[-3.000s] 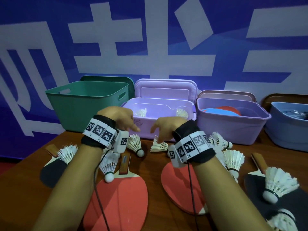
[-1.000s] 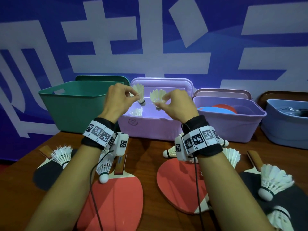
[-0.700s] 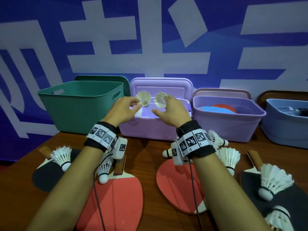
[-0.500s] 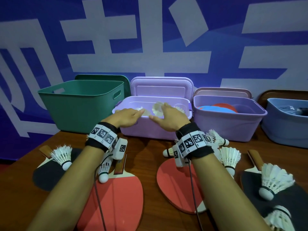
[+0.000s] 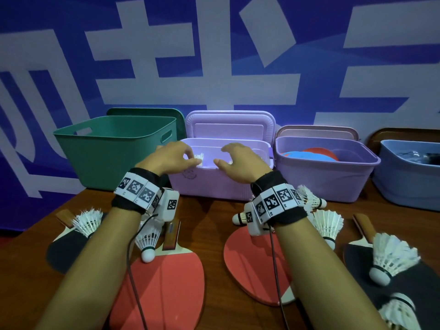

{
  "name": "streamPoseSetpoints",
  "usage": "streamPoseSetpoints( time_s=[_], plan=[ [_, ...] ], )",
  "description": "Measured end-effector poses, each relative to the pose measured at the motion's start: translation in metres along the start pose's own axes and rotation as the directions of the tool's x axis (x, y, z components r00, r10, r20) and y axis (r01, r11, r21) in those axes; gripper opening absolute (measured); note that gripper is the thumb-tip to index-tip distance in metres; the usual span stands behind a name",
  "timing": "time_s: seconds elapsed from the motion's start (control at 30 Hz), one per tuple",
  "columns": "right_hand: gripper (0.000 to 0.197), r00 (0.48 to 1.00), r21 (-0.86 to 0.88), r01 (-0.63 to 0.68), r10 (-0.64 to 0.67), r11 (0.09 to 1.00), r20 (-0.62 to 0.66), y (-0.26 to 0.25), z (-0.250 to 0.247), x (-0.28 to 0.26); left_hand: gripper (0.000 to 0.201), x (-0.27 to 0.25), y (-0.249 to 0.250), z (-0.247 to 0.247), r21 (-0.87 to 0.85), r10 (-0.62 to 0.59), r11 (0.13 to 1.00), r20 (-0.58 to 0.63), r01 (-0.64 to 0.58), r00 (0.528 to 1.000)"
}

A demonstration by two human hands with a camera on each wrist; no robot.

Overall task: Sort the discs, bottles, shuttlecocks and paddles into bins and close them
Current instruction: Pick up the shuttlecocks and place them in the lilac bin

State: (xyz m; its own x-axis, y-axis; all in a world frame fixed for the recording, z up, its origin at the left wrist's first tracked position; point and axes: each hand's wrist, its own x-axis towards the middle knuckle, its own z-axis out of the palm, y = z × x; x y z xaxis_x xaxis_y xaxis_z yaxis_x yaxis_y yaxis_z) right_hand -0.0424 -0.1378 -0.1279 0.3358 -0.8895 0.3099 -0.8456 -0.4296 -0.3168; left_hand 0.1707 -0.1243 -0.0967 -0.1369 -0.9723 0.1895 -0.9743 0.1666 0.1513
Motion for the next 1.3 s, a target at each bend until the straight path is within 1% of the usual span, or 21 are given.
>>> streamPoseSetpoints(
  time_s=[0.1,0.17,0.23,0.3,0.37,0.43,0.53,0.6,0.67,0.73,0.83,0.93,1.03,1.1,1.2,1.23,1.3],
  plan=[
    [0.052,0.993,0.05,0.112,-0.11,0.992,-0.051,-0.016,-0.011,-0.003,0.028,-0.012,-0.002,-0.027,-0.059,-0.004,0.998,-0.08,-0.001,0.997],
    [0.047,0.983,0.063,0.175,-0.172,0.982,-0.059,-0.032,-0.017,-0.007,0.023,-0.023,-0.002,-0.045,-0.127,-0.019,0.992,-0.148,0.0,0.989],
    [0.045,0.975,0.067,0.222,-0.221,0.973,-0.014,-0.05,-0.017,-0.011,0.021,-0.034,0.0,-0.058,-0.174,-0.025,0.985,-0.229,-0.016,0.973],
    [0.046,0.957,0.045,0.275,-0.278,0.96,0.087,-0.071,-0.012,-0.016,0.019,-0.043,-0.001,-0.065,-0.172,-0.034,0.985,-0.271,-0.014,0.962],
    [0.044,0.917,0.014,0.353,-0.349,0.936,0.194,-0.091,-0.003,-0.023,0.017,-0.049,-0.007,-0.064,-0.149,-0.057,0.989,-0.223,0.024,0.973],
    [0.045,0.873,0.025,0.402,-0.391,0.915,0.291,-0.106,0.009,-0.031,0.015,-0.052,-0.019,-0.057,-0.098,-0.086,0.993,-0.142,0.073,0.986],
    [0.06,0.817,0.05,0.399,-0.38,0.916,0.434,-0.122,0.025,-0.041,0.015,-0.058,-0.044,-0.039,-0.018,-0.143,0.99,-0.009,0.142,0.99],
    [0.063,0.785,0.064,0.406,-0.383,0.912,0.487,-0.13,0.033,-0.047,0.017,-0.062,-0.06,-0.024,0.043,-0.189,0.982,0.128,0.185,0.974],
    [0.062,0.765,0.072,0.418,-0.393,0.906,0.509,-0.136,0.04,-0.052,0.02,-0.064,-0.072,-0.012,0.099,-0.236,0.971,0.261,0.217,0.936],
    [0.067,0.755,0.084,0.41,-0.39,0.908,0.527,-0.141,0.045,-0.057,0.03,-0.065,-0.081,-0.003,0.131,-0.277,0.96,0.323,0.247,0.905],
    [0.069,0.753,0.107,0.385,-0.378,0.917,0.539,-0.144,0.053,-0.061,0.046,-0.064,-0.091,0.006,0.155,-0.314,0.948,0.312,0.278,0.897],
    [0.074,0.763,0.187,0.343,-0.389,0.92,0.516,-0.143,0.051,-0.061,0.052,-0.064,-0.097,0.014,0.15,-0.331,0.943,0.299,0.298,0.895],
    [0.058,0.768,0.23,0.325,-0.398,0.917,0.502,-0.143,0.051,-0.058,0.049,-0.067,-0.101,0.02,0.16,-0.361,0.931,0.286,0.327,0.887],
    [0.049,0.754,0.294,0.29,-0.407,0.911,0.515,-0.141,0.052,-0.054,0.045,-0.067,-0.102,0.021,0.178,-0.381,0.922,0.271,0.343,0.884],
    [0.033,0.726,0.412,0.246,-0.449,0.877,0.522,-0.136,0.047,-0.05,0.033,-0.068,-0.101,0.02,0.207,-0.398,0.914,0.274,0.35,0.876],
    [0.029,0.726,0.441,0.232,-0.456,0.867,0.515,-0.134,0.044,-0.049,0.033,-0.068,-0.101,0.021,0.205,-0.408,0.91,0.278,0.362,0.87],
    [0.026,0.753,0.46,0.23,-0.456,0.858,0.475,-0.13,0.037,-0.046,0.034,-0.068,-0.101,0.021,0.206,-0.43,0.9,0.281,0.383,0.858]
  ],
)
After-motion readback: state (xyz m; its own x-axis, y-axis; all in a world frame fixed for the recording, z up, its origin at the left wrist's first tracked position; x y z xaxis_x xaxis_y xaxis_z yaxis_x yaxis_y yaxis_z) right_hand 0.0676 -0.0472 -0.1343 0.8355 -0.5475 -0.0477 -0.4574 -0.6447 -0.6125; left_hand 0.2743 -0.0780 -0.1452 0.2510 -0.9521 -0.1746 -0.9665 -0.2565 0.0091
